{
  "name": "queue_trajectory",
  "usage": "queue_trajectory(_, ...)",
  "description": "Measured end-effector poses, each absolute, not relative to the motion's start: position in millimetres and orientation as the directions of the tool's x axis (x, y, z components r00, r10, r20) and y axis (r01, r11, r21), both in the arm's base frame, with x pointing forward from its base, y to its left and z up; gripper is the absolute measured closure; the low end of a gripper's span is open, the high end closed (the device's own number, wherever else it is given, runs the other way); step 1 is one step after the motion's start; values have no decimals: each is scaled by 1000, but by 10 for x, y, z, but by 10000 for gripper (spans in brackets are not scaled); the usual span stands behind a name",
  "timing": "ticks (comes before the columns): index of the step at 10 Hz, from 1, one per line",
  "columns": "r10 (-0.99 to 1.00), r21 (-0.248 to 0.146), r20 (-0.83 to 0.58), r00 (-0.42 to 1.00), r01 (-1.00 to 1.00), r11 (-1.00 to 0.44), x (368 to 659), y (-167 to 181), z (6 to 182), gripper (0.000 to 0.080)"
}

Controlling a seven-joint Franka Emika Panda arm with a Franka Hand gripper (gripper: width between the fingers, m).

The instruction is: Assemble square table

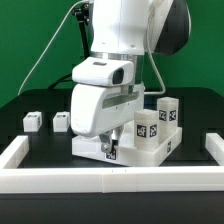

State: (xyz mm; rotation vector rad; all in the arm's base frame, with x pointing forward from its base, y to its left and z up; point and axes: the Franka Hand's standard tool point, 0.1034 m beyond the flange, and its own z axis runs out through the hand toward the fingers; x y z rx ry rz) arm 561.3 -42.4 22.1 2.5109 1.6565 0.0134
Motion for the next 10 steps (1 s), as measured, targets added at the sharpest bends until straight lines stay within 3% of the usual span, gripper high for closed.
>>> queue_trajectory(5,982,78,-178,-67,994,82,5880,-190,226,742)
queue_trajectory(10,911,19,-218,-351,931,363,5880,-281,227,742)
